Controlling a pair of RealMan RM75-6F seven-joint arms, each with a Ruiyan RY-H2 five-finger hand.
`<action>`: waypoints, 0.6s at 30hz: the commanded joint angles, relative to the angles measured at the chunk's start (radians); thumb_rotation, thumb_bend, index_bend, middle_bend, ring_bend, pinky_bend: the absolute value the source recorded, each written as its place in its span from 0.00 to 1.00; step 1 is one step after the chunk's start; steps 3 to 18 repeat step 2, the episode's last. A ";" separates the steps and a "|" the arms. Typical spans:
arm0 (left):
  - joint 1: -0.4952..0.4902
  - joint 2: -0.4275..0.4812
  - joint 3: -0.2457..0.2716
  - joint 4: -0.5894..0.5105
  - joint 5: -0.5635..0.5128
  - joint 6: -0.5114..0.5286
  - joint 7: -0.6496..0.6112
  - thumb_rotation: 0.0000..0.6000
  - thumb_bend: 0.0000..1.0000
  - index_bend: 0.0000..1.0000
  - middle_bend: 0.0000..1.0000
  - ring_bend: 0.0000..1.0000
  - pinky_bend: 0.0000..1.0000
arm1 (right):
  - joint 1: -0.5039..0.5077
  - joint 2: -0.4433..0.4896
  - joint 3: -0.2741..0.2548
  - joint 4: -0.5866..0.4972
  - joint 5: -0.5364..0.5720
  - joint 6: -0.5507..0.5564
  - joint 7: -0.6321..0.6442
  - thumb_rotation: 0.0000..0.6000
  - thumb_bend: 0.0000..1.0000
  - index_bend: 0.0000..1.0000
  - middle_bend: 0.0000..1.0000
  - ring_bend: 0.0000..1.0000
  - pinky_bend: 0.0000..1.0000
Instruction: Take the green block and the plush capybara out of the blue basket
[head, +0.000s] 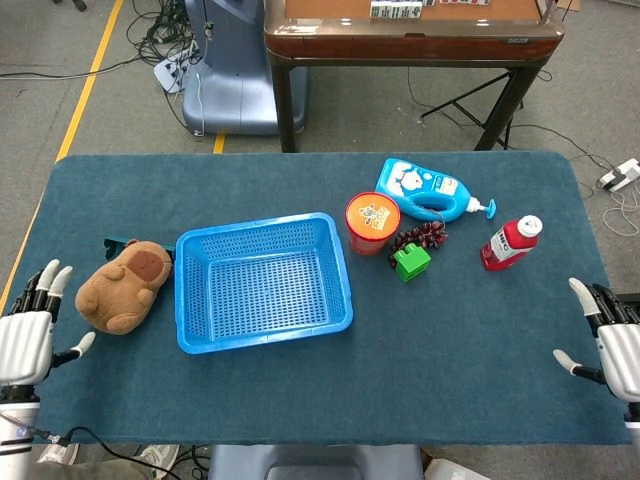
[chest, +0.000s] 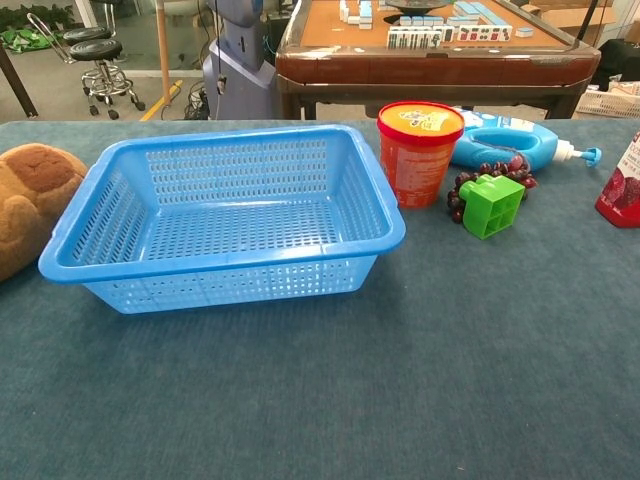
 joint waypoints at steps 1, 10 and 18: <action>0.032 -0.023 0.030 0.013 0.028 0.023 0.024 1.00 0.22 0.00 0.00 0.00 0.18 | -0.009 -0.007 -0.003 0.007 -0.007 0.006 0.007 1.00 0.14 0.00 0.15 0.10 0.23; 0.038 -0.027 0.037 0.015 0.036 0.027 0.032 1.00 0.22 0.00 0.00 0.00 0.18 | -0.011 -0.008 -0.002 0.010 -0.008 0.008 0.010 1.00 0.14 0.01 0.15 0.10 0.23; 0.038 -0.027 0.037 0.015 0.036 0.027 0.032 1.00 0.22 0.00 0.00 0.00 0.18 | -0.011 -0.008 -0.002 0.010 -0.008 0.008 0.010 1.00 0.14 0.01 0.15 0.10 0.23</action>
